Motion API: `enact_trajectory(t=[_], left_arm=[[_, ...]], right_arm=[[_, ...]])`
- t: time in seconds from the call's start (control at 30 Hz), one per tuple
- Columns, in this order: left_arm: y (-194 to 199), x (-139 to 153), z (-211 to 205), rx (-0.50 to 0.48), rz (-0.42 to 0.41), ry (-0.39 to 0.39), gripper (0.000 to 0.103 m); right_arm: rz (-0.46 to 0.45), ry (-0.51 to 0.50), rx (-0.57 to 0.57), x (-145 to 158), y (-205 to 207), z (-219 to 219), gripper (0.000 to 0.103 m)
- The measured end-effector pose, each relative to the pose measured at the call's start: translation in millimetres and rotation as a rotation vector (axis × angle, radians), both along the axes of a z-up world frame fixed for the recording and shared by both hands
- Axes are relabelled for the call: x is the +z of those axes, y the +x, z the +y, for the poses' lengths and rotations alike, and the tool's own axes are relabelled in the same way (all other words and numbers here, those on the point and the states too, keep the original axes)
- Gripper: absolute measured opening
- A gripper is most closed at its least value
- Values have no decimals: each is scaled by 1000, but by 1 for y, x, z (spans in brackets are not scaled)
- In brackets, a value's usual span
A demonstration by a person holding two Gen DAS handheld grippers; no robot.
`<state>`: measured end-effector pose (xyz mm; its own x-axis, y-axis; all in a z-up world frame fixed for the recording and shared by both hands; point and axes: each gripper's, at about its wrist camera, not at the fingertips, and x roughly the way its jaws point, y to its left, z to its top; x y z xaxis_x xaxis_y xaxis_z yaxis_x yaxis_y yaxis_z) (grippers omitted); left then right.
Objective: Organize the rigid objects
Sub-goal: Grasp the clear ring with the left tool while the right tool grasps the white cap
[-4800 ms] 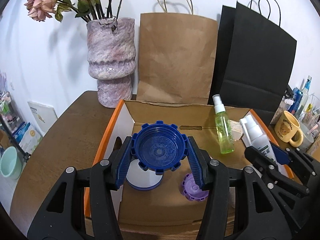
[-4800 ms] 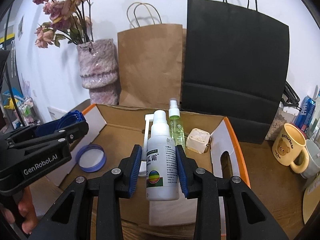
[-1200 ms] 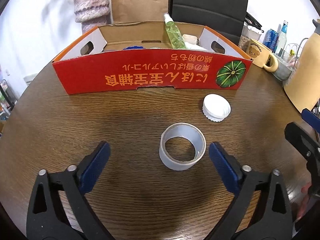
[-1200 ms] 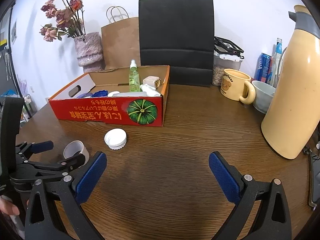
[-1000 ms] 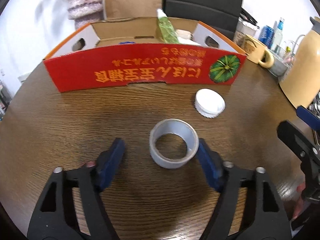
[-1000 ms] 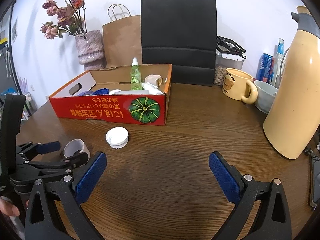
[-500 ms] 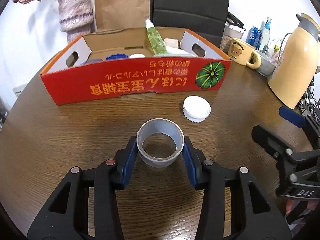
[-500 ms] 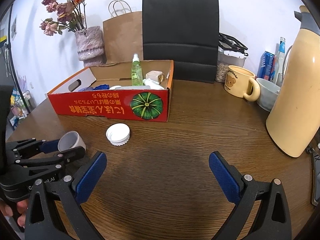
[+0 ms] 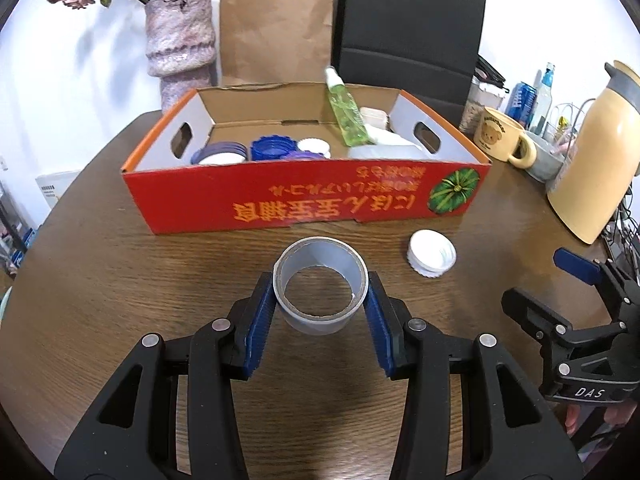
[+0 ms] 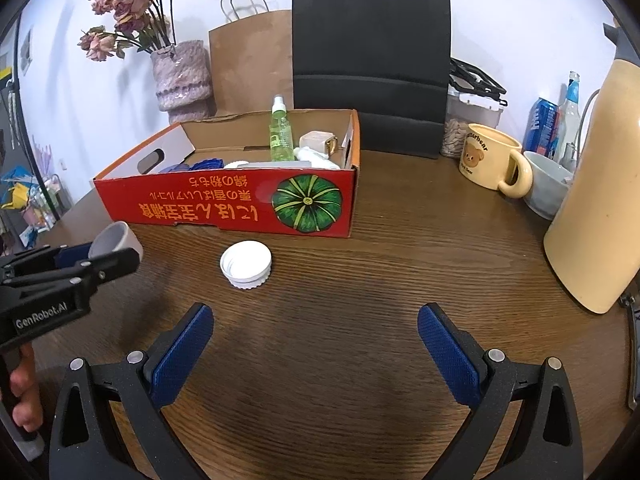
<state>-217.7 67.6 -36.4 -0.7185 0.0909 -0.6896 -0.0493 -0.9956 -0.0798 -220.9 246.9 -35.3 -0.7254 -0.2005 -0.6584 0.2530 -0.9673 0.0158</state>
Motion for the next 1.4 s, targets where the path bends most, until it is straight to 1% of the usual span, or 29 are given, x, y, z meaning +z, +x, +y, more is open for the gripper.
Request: enact_trajectory(t=[0.57,0.67,0.97,1.17,1.2,1.23,1.27,1.3,1.4], left_arm=[[-8,4,-45,52,22,-16,40],[-9,4,-52,61,25,-17,40],[-12,5,-71,80,29,-14,40],[-13,6,-78,84,33,-11,40],[-13,6,-79,84,33,-12,40],[-14,6,-79,83,33,-12,40],[-14,6,-80,83,34,-12,40],[-14,6,-81,82,35,-11,40],[-13,7,-82,81,38,-10,40]], right_arm=[[-91,26,-12,-12,-33,-30,103],[-111,46,-15,-15,-41,-38,103],[-142,87,-36,-21,-57,-58,103],[-147,107,-21,-23,-61,-68,102],[-149,113,-15,-24,-61,-70,93],[-153,114,-11,-25,-61,-71,73],[-161,110,-7,-26,-61,-71,61],[-164,82,11,-25,-61,-71,45],[-142,96,33,-24,-54,-74,45]])
